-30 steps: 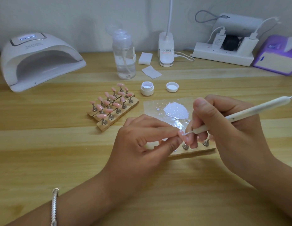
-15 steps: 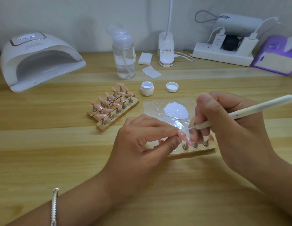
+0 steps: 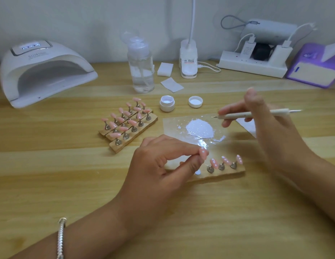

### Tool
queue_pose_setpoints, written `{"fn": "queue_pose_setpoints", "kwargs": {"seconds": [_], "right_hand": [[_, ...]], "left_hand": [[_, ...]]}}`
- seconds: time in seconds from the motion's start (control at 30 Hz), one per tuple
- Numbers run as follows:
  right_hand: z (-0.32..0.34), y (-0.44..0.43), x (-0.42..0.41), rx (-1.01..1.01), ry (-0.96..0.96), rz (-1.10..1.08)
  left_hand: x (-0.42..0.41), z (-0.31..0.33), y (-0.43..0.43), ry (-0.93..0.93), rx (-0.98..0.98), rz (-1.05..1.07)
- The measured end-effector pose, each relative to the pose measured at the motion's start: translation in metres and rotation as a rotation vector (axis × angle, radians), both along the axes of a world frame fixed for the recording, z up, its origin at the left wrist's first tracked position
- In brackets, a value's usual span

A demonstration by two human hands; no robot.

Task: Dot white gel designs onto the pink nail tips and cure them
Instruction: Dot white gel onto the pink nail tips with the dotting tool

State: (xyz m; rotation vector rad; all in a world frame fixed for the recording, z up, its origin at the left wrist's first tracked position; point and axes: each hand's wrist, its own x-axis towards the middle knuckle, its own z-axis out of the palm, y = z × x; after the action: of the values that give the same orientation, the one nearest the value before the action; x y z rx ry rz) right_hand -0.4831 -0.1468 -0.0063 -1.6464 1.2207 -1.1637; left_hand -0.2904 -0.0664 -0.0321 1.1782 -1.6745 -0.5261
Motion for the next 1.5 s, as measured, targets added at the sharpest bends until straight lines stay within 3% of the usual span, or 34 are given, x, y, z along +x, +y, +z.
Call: {"fn": "queue_pose_setpoints", "kwargs": {"seconds": [0.13, 0.53, 0.8, 1.1, 1.5], "right_hand": [[-0.012, -0.01, -0.002, -0.031, 0.129, 0.04], [-0.019, -0.014, -0.001, -0.05, 0.135, 0.105], [-0.004, -0.006, -0.001, -0.112, -0.016, -0.042], [0.012, 0.017, 0.009, -0.243, -0.341, 0.105], [0.004, 0.039, 0.021, -0.171, -0.284, 0.254]], "left_hand": [[0.0, 0.0, 0.0, 0.002, -0.001, 0.006], [0.0, -0.001, -0.001, -0.003, 0.0, -0.009], [0.001, -0.001, 0.0, -0.005, -0.007, -0.016], [0.001, 0.0, -0.001, -0.026, 0.0, -0.023], [0.0, 0.002, 0.0, -0.025, -0.006, -0.021]]}}
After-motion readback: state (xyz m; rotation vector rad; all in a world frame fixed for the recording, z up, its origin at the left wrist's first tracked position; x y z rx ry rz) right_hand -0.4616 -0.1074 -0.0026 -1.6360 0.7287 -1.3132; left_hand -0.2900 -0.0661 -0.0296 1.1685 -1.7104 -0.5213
